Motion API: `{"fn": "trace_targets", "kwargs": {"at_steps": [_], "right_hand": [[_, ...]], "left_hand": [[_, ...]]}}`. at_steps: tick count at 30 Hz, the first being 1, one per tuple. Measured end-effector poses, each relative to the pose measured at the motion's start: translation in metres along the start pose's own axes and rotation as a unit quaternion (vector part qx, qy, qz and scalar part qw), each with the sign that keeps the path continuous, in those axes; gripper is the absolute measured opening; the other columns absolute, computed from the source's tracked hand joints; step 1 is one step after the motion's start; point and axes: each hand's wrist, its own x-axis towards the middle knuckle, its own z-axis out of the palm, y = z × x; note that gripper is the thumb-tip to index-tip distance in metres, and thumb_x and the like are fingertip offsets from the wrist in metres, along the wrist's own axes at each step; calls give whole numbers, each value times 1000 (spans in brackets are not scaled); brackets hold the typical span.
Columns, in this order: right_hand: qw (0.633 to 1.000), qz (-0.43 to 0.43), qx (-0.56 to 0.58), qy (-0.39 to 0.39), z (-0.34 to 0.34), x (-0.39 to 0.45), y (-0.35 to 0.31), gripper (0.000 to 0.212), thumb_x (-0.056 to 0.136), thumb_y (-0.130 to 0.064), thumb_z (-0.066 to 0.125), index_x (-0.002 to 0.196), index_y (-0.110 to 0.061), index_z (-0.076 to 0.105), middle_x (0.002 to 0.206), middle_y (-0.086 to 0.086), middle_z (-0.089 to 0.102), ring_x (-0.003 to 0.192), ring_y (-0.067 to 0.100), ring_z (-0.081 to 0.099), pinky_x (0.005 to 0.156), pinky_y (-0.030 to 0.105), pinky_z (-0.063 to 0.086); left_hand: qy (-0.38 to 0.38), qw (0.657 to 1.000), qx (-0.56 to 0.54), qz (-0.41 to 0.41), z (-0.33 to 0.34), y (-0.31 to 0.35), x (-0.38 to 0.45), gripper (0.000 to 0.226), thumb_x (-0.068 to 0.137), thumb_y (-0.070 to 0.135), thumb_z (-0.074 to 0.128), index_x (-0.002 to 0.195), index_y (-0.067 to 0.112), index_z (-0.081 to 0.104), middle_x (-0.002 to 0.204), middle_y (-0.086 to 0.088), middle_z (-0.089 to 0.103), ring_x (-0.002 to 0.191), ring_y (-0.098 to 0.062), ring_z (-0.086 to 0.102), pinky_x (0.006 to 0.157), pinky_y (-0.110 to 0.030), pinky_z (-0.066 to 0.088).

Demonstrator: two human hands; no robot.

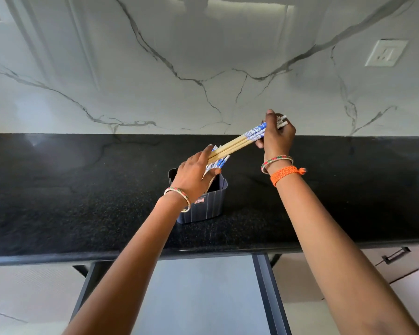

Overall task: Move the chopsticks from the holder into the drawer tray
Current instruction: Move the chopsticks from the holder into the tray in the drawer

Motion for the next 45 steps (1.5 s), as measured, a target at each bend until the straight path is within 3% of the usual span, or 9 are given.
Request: {"fn": "trace_targets", "kwargs": {"at_steps": [5,12,18,25,29,33,40,43,45], "right_hand": [[992,105,59,39,-20,-65,12,34,91,-19,56,57,-15,49,53,1,50,31,3,44,31,10,28],[957,290,-16,-14,-69,-188,71,32,86,-28,60,56,-19,54,51,-6,55,42,8,48,45,18,33],[894,425,-57,-129,-112,-232,86,42,96,-38,35,82,-13,67,66,-3,68,57,10,55,55,24,42],[830,337,-326,-301,-128,-295,101,35,94,-22,43,71,-14,67,76,7,65,61,17,58,53,26,44],[662,76,-620,-413,-140,-327,115,38,90,-45,47,66,-20,61,87,14,70,85,34,63,67,32,39],[566,29,-587,-578,-145,-365,139,39,96,-46,37,93,-15,60,99,13,70,95,32,63,79,38,41],[519,19,-591,-617,-179,-367,175,17,96,-24,43,110,-17,50,101,13,67,86,34,65,62,32,41],[501,39,-600,-622,-182,-366,183,17,93,-13,42,106,-19,51,99,10,66,88,33,64,65,33,42],[480,42,-606,-633,-183,-371,187,20,90,-10,42,102,-21,52,98,7,66,88,30,63,64,31,40]], "left_hand": [[59,986,155,26,2,13,-59,38,92,47,43,120,22,46,91,-7,70,76,-36,67,55,-33,38],[-47,982,172,-68,28,-9,-195,26,89,45,46,94,21,56,82,-10,71,73,-37,67,58,-34,47],[-117,972,194,-69,46,-32,-257,23,84,41,49,80,19,58,74,-9,70,67,-36,65,53,-29,36],[-146,971,169,-81,73,-26,-303,21,81,34,53,79,17,63,77,-15,69,73,-39,66,57,-30,35],[-212,963,144,-88,93,-32,-332,21,82,33,51,83,18,65,84,-15,70,81,-39,65,62,-31,38],[-320,939,109,-69,110,-32,-346,25,84,36,49,97,23,66,97,-12,71,92,-36,65,74,-35,47],[-410,899,54,-147,103,-62,-363,26,87,40,53,103,20,57,103,-12,67,94,-34,63,77,-38,50],[-365,905,-30,-215,92,-72,-368,33,89,28,55,118,13,51,117,-11,63,106,-30,58,89,-41,49],[-258,926,-89,-261,87,-73,-371,31,88,16,54,118,8,53,119,-14,62,110,-31,57,93,-40,47]]}}
